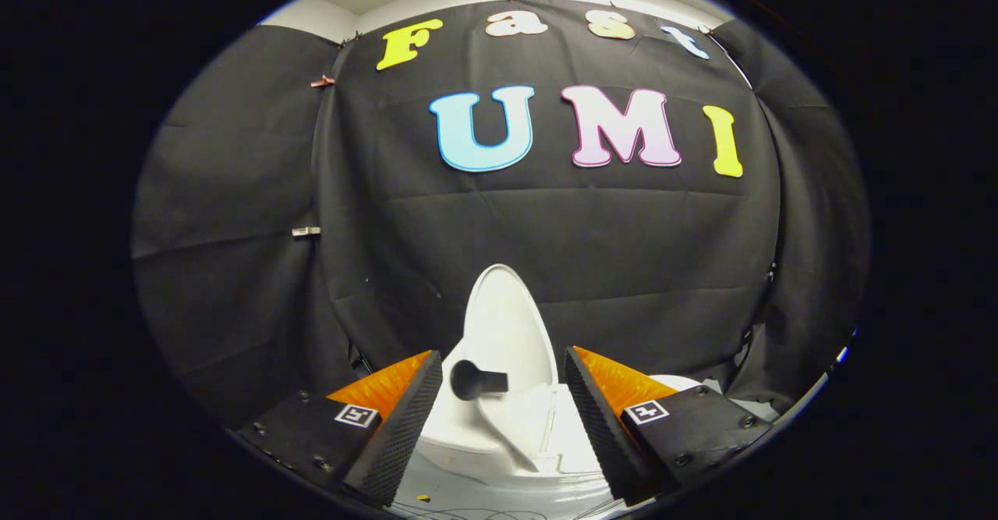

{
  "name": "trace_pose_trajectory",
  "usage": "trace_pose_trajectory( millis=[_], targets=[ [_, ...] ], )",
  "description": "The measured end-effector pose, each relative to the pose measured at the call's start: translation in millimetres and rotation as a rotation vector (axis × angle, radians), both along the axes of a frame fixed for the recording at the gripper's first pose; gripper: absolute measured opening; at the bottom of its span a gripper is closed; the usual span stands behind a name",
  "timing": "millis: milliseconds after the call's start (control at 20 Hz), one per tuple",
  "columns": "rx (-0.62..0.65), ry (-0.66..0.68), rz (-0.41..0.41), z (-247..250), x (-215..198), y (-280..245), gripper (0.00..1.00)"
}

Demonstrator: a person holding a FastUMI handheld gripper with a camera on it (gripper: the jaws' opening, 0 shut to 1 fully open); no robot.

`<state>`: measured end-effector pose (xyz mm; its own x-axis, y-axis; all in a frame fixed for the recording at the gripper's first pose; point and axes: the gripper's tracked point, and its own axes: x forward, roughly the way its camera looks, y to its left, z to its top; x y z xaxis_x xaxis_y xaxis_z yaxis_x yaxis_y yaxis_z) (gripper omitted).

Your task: Open the toilet lid.

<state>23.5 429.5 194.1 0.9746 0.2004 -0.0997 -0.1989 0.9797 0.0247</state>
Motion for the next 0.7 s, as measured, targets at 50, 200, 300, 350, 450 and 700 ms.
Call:
trace_pose_trajectory(
  millis=[50, 200, 300, 350, 450, 700],
  targets=[
    [0.014, -0.015, 0.007, 7.9, -3.6, -16.5, 0.98],
    [0.054, -0.042, -0.025, 22.5, -11.4, -77.8, 0.99],
    [0.067, -0.052, -0.062, 25.6, -12.7, -119.4, 0.98],
    [0.071, -0.050, -0.076, 25.1, -14.7, -138.9, 0.99],
    [0.079, -0.053, -0.101, 23.2, -16.3, -176.2, 0.99],
    [0.077, -0.084, -0.133, 11.3, -16.5, -252.2, 0.98]
  ],
)
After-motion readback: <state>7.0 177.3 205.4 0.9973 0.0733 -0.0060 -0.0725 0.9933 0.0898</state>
